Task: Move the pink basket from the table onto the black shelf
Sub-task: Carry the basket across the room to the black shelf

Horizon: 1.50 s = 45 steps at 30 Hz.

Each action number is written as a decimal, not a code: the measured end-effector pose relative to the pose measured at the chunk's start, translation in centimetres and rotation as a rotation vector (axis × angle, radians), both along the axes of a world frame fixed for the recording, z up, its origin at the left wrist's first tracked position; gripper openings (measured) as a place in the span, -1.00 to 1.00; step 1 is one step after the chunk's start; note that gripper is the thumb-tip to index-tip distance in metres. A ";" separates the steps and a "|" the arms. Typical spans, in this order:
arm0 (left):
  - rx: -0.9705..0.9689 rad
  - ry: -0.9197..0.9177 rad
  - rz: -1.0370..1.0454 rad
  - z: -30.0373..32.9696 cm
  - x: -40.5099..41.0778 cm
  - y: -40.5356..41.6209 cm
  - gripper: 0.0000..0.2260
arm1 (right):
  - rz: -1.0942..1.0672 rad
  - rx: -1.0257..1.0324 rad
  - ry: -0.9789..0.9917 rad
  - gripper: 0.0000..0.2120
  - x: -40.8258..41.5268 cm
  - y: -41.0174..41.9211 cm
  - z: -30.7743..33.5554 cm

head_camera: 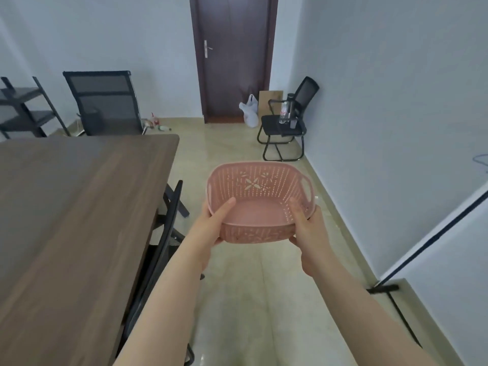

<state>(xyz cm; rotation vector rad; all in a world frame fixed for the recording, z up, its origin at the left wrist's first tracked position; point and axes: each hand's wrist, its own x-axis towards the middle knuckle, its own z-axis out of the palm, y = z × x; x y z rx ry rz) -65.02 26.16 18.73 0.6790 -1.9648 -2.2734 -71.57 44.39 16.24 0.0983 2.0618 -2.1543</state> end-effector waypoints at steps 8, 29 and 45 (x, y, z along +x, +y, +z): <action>0.012 0.011 0.073 0.5 -8.2 3.0 -0.44 | 0.094 -0.011 0.006 -0.53 -9.4 2.7 0.4; -0.022 0.069 0.068 -0.6 -37.8 -7.2 -0.40 | 0.071 0.018 0.028 -0.37 -37.2 -7.4 -0.4; -0.018 0.048 0.133 -1.8 -61.4 -14.7 -0.44 | 0.104 -0.007 0.008 -0.61 -61.8 -15.4 -1.4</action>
